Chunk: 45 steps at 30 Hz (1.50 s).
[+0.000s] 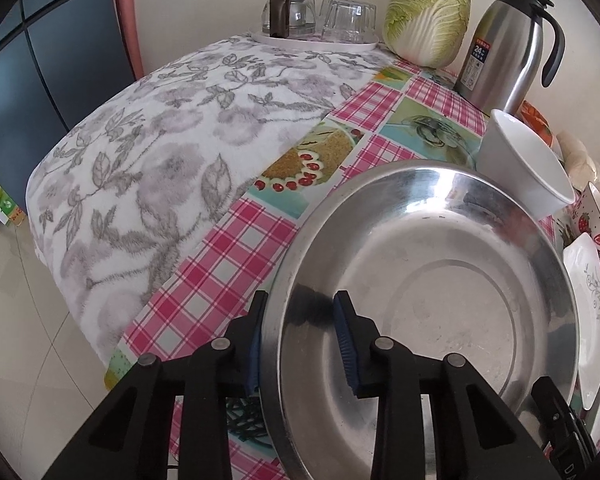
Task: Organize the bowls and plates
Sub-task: 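Lift the steel basin with both tools and carry it toward the white bowls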
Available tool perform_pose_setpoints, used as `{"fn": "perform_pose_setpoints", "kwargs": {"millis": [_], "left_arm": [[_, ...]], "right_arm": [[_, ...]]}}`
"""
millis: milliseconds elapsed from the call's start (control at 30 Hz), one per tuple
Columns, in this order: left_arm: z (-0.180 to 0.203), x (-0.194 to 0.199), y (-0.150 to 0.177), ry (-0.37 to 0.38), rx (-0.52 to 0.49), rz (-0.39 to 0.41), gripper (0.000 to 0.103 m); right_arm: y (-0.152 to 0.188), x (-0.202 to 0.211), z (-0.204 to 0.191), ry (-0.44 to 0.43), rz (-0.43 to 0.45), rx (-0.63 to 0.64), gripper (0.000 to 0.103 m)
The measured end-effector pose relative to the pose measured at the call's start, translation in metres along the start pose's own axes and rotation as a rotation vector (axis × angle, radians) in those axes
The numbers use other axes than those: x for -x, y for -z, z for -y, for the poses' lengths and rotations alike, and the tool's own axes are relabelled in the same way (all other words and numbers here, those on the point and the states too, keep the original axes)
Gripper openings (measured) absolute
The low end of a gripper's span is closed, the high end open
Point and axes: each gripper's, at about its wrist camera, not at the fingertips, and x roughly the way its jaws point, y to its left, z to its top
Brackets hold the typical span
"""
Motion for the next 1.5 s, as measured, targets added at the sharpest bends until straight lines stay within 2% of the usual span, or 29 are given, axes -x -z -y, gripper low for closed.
{"fn": "perform_pose_setpoints", "kwargs": {"millis": [200,400,767,1000,1500], "left_arm": [[-0.005,0.008,0.004,0.022,0.027,0.001,0.027],[-0.008,0.026,0.007,0.033,0.051,0.019,0.025],[-0.004,0.076,0.006,0.027,0.064,0.118,0.025],[0.031,0.110,-0.006,0.049,-0.004,0.181,0.025],[0.144,0.131,-0.016,0.106,-0.168,0.204,0.025]], "right_arm": [[0.001,0.004,-0.001,0.008,-0.011,0.024,0.016],[-0.001,0.020,0.001,-0.025,0.001,0.036,0.016],[-0.006,0.056,0.000,-0.077,0.050,0.086,0.017],[-0.016,0.078,0.018,-0.088,0.100,0.049,0.018],[-0.041,0.106,0.095,-0.013,0.191,-0.121,0.021]]}}
